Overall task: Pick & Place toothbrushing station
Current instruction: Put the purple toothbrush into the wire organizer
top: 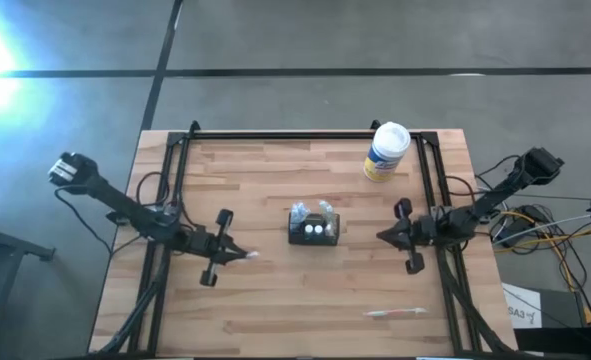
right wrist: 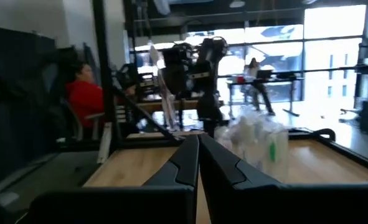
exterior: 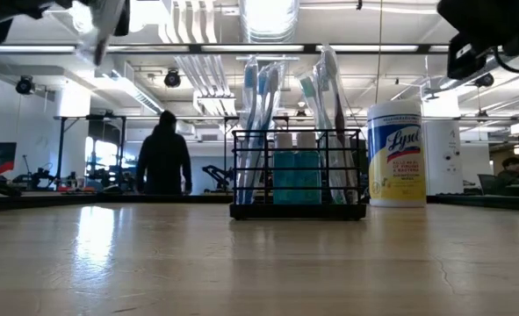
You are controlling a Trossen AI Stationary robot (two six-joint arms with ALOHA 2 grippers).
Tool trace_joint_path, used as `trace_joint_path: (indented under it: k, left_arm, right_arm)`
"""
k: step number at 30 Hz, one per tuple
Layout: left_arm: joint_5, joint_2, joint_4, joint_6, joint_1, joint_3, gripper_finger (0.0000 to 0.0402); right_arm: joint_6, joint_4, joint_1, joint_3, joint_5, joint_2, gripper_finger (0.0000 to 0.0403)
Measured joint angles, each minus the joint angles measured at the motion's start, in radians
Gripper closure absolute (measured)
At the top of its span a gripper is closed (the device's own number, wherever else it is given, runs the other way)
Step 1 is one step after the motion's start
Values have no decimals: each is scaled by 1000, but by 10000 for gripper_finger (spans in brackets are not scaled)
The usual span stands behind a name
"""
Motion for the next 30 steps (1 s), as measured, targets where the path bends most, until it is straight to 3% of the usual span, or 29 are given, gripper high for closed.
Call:
trace_joint_path:
  k: [7,18,30]
  left_arm:
    - [30,13,-248,-13,81,144,401]
    - [58,64,-201,-14,127,171,401]
    - [137,149,-332,35,211,340,401]
  right_arm:
    - [-56,2,-6,138,94,167,362]
    - [-141,0,-44,431,92,481,231]
    - [-61,-15,-225,641,-270,676,216]
